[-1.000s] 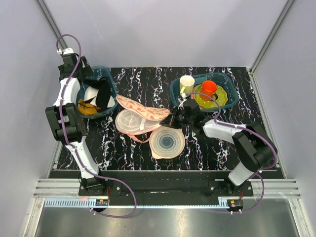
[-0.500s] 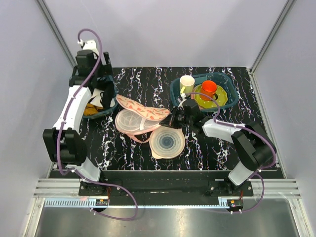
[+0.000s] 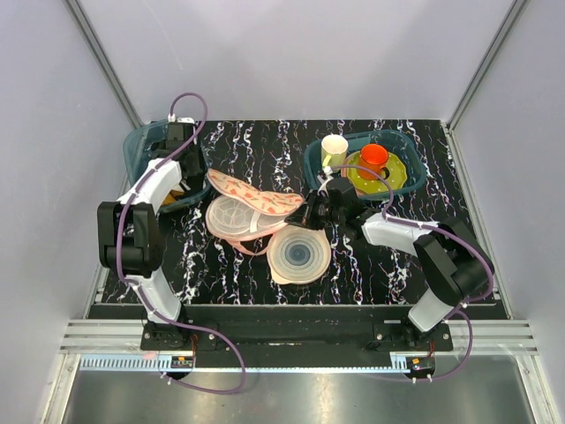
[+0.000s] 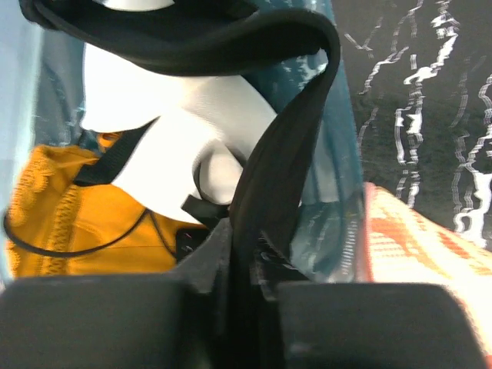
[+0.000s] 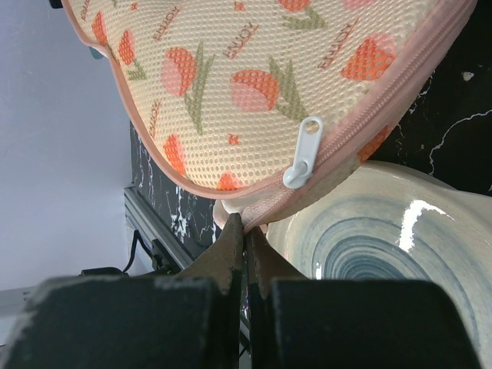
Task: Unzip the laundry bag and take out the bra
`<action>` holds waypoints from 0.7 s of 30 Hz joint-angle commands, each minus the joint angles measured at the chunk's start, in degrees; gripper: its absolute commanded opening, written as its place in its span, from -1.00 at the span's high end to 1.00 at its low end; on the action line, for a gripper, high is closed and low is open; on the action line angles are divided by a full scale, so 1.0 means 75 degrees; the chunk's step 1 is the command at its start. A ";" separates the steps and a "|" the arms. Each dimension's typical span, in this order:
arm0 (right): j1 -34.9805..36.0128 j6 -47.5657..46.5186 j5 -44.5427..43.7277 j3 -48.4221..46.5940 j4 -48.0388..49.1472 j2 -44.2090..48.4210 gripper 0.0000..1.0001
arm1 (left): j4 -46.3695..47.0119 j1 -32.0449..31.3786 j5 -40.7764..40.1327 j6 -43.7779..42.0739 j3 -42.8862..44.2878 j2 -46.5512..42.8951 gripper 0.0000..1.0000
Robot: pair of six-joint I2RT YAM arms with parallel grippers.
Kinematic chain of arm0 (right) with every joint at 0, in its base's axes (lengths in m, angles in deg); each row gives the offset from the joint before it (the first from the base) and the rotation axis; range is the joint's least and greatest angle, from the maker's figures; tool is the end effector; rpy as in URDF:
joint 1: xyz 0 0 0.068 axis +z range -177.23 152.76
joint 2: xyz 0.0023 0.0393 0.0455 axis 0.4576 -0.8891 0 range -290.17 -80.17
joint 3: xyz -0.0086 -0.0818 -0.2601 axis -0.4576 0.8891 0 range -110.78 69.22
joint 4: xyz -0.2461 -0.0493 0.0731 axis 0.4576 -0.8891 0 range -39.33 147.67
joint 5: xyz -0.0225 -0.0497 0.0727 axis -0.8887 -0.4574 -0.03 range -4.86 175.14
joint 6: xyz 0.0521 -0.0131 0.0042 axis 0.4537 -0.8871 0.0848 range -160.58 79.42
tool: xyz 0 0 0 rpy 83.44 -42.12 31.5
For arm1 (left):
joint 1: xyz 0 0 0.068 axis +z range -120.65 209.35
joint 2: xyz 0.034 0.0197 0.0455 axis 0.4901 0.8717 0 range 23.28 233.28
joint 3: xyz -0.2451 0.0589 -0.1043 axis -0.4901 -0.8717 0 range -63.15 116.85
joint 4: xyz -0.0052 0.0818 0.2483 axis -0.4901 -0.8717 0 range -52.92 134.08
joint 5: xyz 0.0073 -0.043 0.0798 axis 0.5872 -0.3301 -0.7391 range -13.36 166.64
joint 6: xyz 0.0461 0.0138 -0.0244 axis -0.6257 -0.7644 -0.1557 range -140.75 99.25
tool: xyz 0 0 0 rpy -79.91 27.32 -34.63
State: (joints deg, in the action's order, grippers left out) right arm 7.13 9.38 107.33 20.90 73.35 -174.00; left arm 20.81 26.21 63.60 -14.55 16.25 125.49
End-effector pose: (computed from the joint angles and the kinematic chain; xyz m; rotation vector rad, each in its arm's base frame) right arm 0.2772 0.2058 0.1911 0.0534 2.3228 1.2333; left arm 0.4002 -0.0140 0.2535 -0.1713 2.3505 0.1910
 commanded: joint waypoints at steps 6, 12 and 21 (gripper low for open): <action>-0.0036 -0.0016 0.0193 -0.0179 0.0452 -0.0100 1.00 | 0.0570 -0.0015 -0.1718 -0.0753 0.1236 -0.0575 1.00; -0.0048 0.0019 0.0100 -0.0179 0.0510 -0.0030 1.00 | 0.0779 0.0113 -0.2157 -0.0851 0.2412 -0.0245 1.00; -0.0047 0.0101 0.0263 -0.0121 0.0675 -0.0170 1.00 | 0.1427 0.1601 0.0086 0.1188 -0.0097 -0.0247 1.00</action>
State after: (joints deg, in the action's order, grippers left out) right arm 7.13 9.94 108.56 20.90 75.76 -175.33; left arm 30.28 33.44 58.07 -13.24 21.25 120.66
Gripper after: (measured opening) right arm 0.011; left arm 0.024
